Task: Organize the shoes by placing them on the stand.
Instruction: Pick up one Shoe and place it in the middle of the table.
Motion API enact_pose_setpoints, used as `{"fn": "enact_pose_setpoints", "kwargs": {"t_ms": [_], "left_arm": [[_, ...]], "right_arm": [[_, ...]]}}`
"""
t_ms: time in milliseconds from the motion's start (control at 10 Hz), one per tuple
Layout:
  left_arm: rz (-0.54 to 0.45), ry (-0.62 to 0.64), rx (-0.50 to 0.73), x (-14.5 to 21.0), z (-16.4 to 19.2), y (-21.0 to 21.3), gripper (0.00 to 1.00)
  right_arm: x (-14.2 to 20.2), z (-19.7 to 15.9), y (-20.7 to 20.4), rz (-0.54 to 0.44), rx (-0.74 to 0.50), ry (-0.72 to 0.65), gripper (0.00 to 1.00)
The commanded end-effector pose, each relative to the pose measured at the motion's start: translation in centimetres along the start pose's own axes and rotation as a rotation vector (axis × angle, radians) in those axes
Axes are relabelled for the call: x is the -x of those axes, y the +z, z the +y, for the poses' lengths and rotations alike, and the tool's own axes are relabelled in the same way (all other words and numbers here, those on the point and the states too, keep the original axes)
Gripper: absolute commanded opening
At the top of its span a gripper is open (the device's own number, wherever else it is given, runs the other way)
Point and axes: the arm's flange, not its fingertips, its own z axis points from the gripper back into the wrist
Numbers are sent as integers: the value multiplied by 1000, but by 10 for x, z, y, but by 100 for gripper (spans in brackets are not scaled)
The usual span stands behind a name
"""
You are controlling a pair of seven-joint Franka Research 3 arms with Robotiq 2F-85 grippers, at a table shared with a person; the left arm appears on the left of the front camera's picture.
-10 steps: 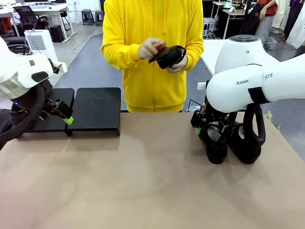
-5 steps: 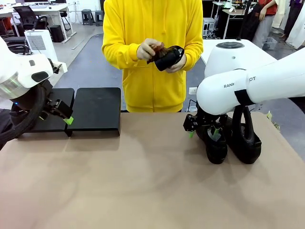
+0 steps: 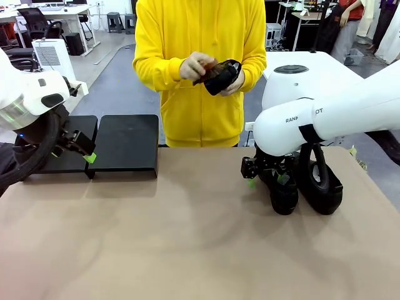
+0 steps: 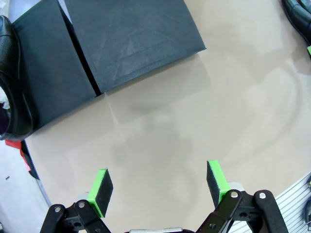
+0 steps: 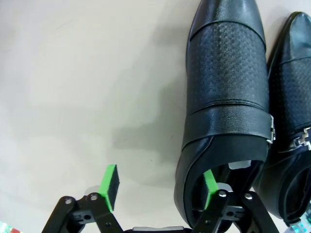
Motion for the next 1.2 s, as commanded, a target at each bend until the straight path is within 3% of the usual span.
{"fn": "enact_pose_setpoints", "kwargs": {"t_ms": [0, 200, 300, 900, 1100], "left_arm": [[-12, 3, 11, 1, 1, 0, 100], [-12, 3, 11, 1, 1, 0, 100], [-12, 3, 11, 1, 1, 0, 100], [-12, 3, 11, 1, 1, 0, 100], [-12, 3, 11, 1, 1, 0, 100]], "right_arm": [[-8, 6, 1, 3, 48, -25, 51], [-10, 7, -7, 27, 57, -31, 11], [-11, 7, -13, 43, 72, -35, 0], [4, -14, -4, 76, 88, -143, 0], [51, -5, 46, -50, 9, -163, 0]]}}
